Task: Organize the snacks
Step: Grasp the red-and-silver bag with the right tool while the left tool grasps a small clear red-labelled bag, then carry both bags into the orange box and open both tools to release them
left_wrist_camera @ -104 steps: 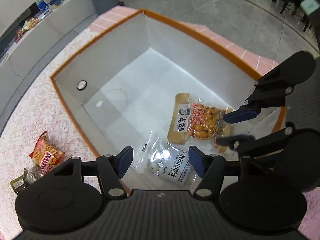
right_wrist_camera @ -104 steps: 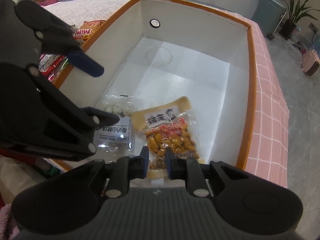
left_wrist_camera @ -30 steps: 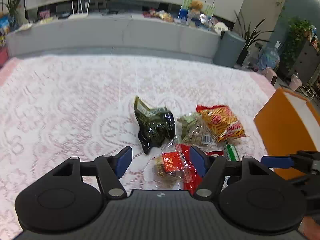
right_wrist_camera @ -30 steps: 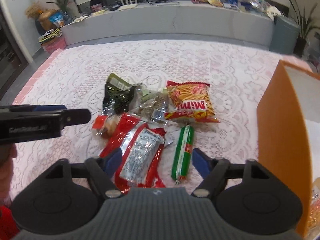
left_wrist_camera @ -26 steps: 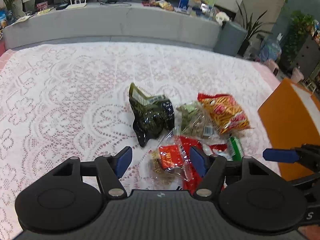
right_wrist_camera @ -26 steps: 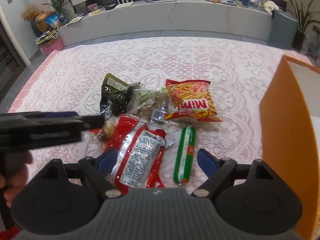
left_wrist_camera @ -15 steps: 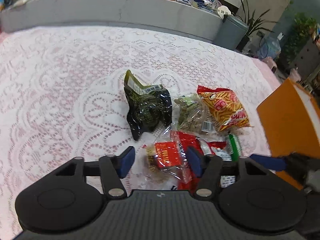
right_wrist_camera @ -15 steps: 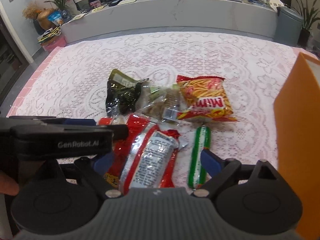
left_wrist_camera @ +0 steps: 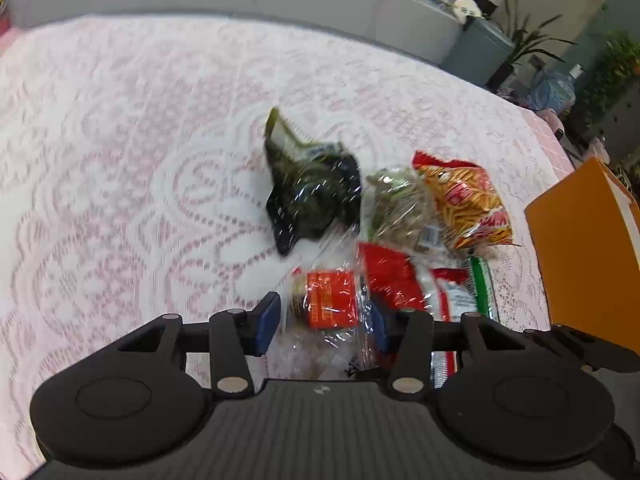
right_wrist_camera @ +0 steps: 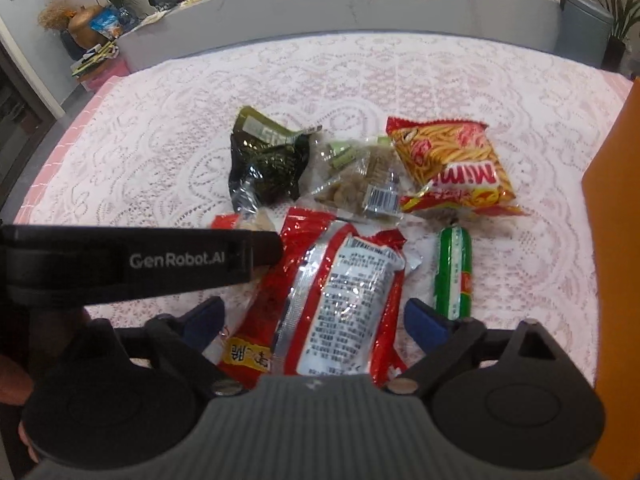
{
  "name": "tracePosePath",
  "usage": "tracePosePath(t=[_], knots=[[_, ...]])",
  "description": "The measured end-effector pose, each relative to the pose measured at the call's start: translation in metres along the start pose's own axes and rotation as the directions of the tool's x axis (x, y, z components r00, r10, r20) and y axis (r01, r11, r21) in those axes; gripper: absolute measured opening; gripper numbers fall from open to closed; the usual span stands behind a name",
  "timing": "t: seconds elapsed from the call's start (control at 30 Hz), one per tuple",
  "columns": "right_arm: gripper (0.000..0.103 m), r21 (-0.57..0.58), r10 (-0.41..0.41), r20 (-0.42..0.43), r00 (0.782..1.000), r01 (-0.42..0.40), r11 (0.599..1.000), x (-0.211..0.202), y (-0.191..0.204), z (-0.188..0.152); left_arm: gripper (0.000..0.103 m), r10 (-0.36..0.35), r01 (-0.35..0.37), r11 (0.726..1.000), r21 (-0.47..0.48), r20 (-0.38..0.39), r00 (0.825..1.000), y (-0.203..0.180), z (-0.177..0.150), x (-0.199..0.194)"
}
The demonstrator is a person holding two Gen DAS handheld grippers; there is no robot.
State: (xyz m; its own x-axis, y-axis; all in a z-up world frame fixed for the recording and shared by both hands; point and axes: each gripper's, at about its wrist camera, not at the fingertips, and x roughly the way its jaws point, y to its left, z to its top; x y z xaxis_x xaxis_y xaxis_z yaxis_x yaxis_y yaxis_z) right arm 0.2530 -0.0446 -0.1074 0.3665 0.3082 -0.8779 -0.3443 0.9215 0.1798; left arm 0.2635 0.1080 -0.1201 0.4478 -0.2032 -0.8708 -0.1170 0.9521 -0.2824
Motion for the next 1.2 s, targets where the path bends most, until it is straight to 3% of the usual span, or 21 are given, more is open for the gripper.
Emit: tracePosePath(t=[0.07, 0.27, 0.47, 0.73, 1.0, 1.2], knots=[[0.085, 0.0, -0.006, 0.001, 1.0, 0.006, 1.0, 0.002, -0.001, 0.0, 0.041, 0.0, -0.001, 1.0, 0.019, 0.016, 1.0, -0.001, -0.001, 0.0], [0.079, -0.005, 0.022, 0.002, 1.0, -0.022, 1.0, 0.004, -0.003, 0.0, 0.04, 0.002, -0.002, 1.0, 0.021, 0.015, 1.0, -0.001, -0.001, -0.005], [0.075, -0.012, 0.019, 0.001, 1.0, -0.019, 1.0, 0.0, -0.002, -0.001, 0.04, 0.075, -0.079, 0.992, 0.094, 0.048, 0.996, -0.008, -0.003, -0.016], [0.075, -0.004, 0.031, -0.01, 0.999, -0.031, 1.0, -0.004, -0.007, -0.003, 0.04, 0.066, -0.073, 0.993, 0.09, 0.073, 0.995, -0.002, -0.005, -0.027], [0.075, 0.008, 0.105, 0.023, 0.994, -0.105, 0.994, -0.028, -0.011, -0.006, 0.04, 0.05, -0.057, 0.996, 0.071, 0.092, 0.994, 0.005, -0.02, -0.049], [0.075, -0.041, 0.103, 0.035, 0.994, -0.102, 0.994, -0.046, -0.005, -0.007, 0.04, 0.07, -0.074, 0.996, 0.04, 0.101, 0.992, 0.006, -0.03, -0.07]])
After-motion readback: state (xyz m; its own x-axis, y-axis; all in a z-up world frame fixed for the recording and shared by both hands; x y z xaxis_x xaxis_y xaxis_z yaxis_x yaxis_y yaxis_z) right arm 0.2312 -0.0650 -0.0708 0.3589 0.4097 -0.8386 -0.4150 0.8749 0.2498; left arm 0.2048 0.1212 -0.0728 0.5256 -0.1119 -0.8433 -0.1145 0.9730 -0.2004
